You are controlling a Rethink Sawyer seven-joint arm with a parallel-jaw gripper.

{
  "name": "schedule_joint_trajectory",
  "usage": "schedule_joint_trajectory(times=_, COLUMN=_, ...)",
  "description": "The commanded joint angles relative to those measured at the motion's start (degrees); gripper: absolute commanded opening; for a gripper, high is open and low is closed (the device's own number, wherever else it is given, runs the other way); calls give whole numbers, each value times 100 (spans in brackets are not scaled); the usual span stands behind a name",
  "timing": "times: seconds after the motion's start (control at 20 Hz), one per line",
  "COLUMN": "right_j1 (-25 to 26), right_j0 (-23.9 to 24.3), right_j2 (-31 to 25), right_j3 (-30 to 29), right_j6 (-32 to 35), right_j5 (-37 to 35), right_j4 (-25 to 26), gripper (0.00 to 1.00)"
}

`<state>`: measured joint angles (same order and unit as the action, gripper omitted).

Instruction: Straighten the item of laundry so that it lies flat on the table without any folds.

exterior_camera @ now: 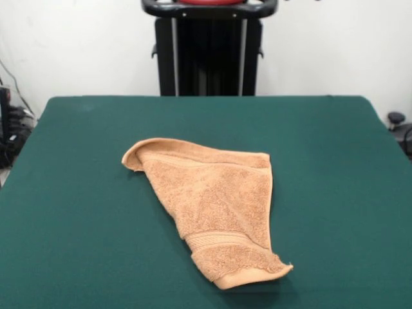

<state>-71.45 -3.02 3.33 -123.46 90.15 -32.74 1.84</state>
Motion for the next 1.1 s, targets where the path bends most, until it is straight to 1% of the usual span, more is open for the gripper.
schedule_joint_trajectory(times=0.05, right_j1=122, right_j0=-32, right_j2=-145, right_j3=142, right_j6=830, right_j5=16, right_j4=103, gripper=100)
schedule_joint_trajectory(times=0.25, right_j1=109, right_j0=-26, right_j2=-168, right_j3=177, right_j6=785, right_j5=-48, right_j4=85, gripper=100)
schedule_joint_trajectory(times=0.4, right_j1=56, right_j0=30, right_j2=-276, right_j3=158, right_j6=680, right_j5=-166, right_j4=-88, gripper=100)
schedule_joint_trajectory(times=0.7, right_j1=43, right_j0=-31, right_j2=-246, right_j3=287, right_j6=699, right_j5=-323, right_j4=-4, gripper=100)
schedule_joint_trajectory(times=0.9, right_j1=59, right_j0=-237, right_j2=-153, right_j3=443, right_j6=944, right_j5=-440, right_j4=129, gripper=100)
schedule_joint_trajectory(times=1.1, right_j1=88, right_j0=-443, right_j2=-82, right_j3=532, right_j6=1160, right_j5=-492, right_j4=138, gripper=100)
